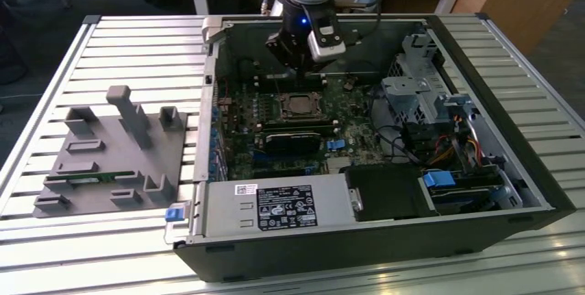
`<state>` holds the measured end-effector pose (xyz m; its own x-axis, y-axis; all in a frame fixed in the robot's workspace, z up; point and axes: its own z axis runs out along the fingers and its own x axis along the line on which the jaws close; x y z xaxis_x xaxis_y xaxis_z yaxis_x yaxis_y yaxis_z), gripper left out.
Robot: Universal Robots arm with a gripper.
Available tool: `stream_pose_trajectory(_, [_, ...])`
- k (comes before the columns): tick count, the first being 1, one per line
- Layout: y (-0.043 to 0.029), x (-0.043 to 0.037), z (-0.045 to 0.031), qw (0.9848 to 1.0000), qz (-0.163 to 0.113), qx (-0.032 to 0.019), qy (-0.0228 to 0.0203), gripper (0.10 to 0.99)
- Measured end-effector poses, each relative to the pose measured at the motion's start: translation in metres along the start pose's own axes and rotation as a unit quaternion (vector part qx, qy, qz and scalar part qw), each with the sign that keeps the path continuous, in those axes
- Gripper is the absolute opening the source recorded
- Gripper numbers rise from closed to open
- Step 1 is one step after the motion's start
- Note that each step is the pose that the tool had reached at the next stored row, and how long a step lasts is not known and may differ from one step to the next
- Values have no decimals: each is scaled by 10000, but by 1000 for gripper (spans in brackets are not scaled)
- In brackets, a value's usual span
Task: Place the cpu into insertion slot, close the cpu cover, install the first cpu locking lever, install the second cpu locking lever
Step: 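Install the first cpu locking lever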
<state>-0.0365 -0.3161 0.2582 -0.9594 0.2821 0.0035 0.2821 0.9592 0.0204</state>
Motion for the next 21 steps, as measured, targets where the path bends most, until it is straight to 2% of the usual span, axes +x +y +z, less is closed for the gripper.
stream_pose_trajectory(3, [0, 0, 1, 9997, -263, 1, 5, 106])
stream_pose_trajectory(8, [0, 0, 3, 9980, -629, 2, 11, 106])
stream_pose_trajectory(12, [0, 0, 4, 9960, -896, 2, 15, 106])
stream_pose_trajectory(18, [0, 0, 6, 9921, -1254, 3, 21, 106])
stream_pose_trajectory(21, [-2, 5, 8, 9914, -1311, 2, 18, 106])
